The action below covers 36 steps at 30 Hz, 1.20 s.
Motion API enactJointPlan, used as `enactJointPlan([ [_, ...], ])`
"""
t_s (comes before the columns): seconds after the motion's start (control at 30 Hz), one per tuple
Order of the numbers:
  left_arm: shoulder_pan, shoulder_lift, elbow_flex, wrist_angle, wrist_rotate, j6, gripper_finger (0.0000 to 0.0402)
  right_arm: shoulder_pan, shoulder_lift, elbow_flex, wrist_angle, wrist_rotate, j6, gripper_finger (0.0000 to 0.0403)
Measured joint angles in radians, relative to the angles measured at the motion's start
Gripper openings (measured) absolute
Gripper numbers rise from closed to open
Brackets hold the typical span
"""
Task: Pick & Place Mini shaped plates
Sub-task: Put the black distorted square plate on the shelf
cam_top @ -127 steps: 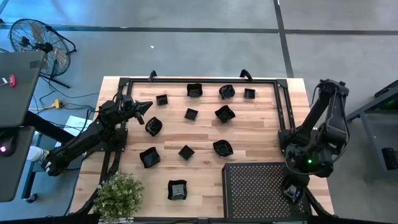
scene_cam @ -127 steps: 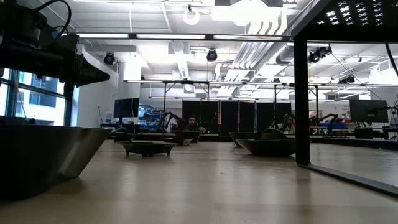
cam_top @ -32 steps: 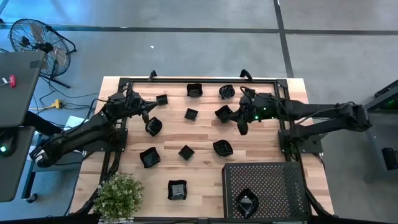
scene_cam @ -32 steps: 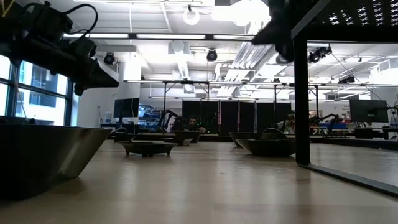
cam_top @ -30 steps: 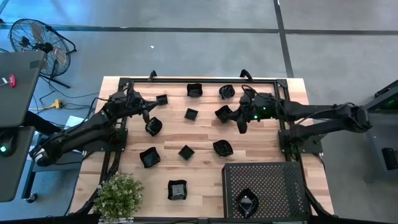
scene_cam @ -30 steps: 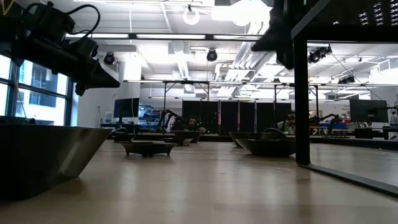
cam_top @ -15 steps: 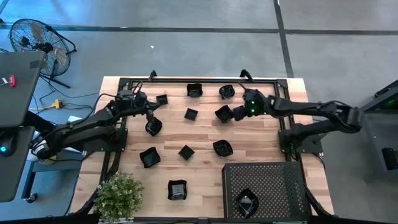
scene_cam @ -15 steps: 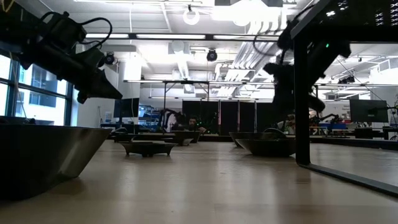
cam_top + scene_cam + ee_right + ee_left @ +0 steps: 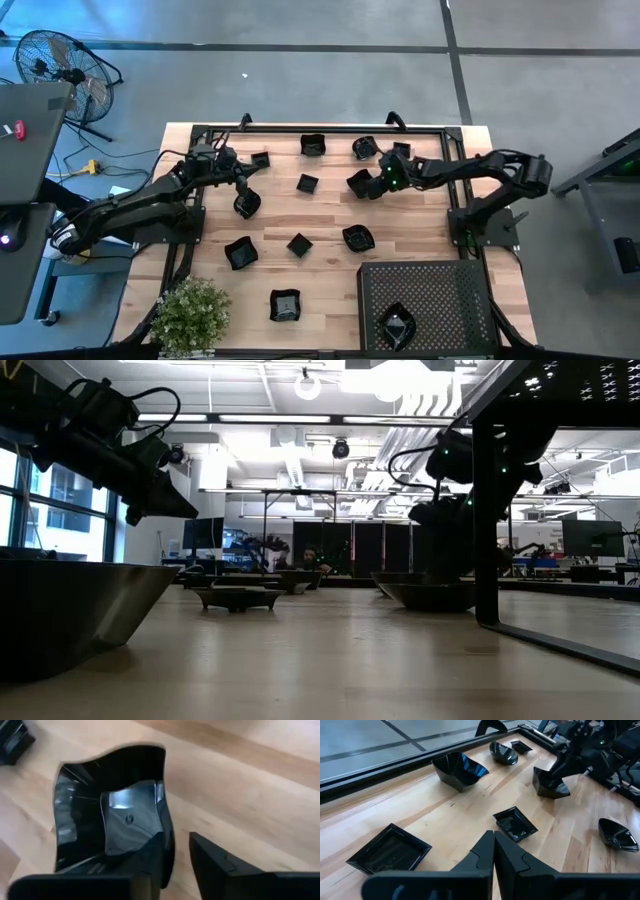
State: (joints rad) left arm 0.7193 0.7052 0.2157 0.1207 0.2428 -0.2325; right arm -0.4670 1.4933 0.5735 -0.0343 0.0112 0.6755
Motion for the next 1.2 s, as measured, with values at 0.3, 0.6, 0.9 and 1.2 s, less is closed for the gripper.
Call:
enactJointPlan([
  [0.3,0.0,0.0,0.0,-0.001,0.0,0.0,0.0001,0.001,-0.084,0.0,-0.008,-0.004,0.023,0.0013],
  [0.6,0.0,0.0,0.0,-0.003,0.0,0.0,0.0001,0.001,-0.321,0.002,-0.149,-0.089,0.056,0.0007],
  [0.9,0.0,0.0,0.0,-0.003,0.0,0.0,0.0001,0.132,-0.658,0.157,-0.611,-0.178,0.135,0.0006],
  [1.2,0.0,0.0,0.0,-0.003,0.0,0.0,0.0001,0.586,-0.666,0.534,-1.056,0.081,0.447,0.0003],
])
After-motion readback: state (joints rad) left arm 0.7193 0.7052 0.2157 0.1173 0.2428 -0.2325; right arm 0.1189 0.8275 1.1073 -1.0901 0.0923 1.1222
